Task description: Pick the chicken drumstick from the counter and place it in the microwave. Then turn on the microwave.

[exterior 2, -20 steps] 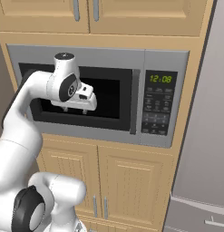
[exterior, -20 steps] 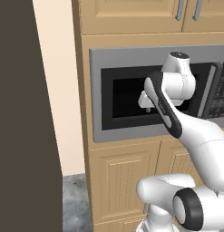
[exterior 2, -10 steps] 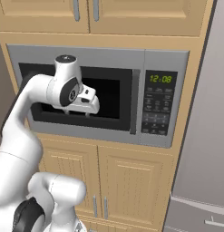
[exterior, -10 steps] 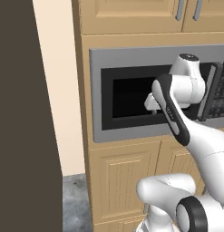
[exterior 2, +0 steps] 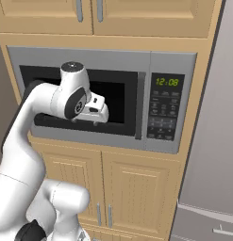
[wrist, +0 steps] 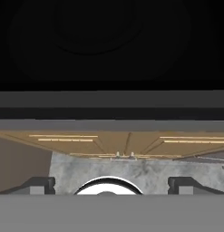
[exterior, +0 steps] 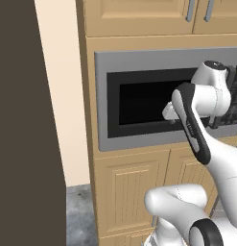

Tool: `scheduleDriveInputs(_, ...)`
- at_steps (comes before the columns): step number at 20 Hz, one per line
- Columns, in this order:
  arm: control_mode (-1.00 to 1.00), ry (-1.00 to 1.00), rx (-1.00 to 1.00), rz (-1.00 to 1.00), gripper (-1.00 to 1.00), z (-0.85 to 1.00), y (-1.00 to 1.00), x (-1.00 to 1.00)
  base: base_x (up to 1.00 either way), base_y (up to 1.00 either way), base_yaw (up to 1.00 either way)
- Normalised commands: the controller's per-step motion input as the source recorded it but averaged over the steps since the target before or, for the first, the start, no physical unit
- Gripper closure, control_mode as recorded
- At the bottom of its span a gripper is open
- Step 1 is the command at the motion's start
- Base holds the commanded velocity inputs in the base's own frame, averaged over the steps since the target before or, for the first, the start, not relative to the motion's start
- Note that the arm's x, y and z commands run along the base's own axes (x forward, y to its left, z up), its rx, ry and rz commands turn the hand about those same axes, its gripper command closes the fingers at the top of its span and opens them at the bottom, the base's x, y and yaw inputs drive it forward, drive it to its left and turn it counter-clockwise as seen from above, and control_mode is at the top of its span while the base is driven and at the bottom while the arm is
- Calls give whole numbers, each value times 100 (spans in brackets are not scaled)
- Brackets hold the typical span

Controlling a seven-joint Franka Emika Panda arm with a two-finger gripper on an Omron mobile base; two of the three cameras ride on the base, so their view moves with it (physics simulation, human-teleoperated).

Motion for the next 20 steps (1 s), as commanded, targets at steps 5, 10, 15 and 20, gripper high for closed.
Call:
scheduleDriveInputs(5, -100, -5, 0, -1, -100, 0, -27, -15, 0, 0, 0)
scheduleDriveInputs(10, -100, -4, 0, -1, -100, 0, -36, -9, 0, 0, 0)
scheduleDriveInputs(15, -100, -2, 0, -1, -100, 0, -38, -4, 0, 0, 0)
scheduleDriveInputs(20, -100, -5, 0, -3, -100, 0, -39, -1, 0, 0, 0)
